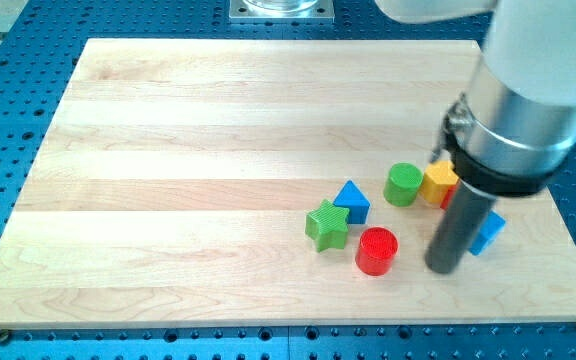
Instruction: Push the blue cube into the blue triangle
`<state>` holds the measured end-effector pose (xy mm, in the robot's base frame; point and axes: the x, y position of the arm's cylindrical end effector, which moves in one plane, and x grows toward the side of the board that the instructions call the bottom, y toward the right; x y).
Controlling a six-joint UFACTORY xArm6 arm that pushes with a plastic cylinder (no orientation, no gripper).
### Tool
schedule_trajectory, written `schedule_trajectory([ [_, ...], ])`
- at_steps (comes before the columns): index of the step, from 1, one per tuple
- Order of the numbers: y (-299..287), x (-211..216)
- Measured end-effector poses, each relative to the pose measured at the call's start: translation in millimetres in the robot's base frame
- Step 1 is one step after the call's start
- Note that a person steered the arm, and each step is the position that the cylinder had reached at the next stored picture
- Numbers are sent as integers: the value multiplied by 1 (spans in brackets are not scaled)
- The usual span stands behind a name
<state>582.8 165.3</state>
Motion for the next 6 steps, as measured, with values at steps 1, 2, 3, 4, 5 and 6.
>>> schedule_trajectory([
  [1,46,34],
  [2,91,28],
  [3,108,7],
  [4,100,-19],
  [5,71,-32],
  [6,30,-37],
])
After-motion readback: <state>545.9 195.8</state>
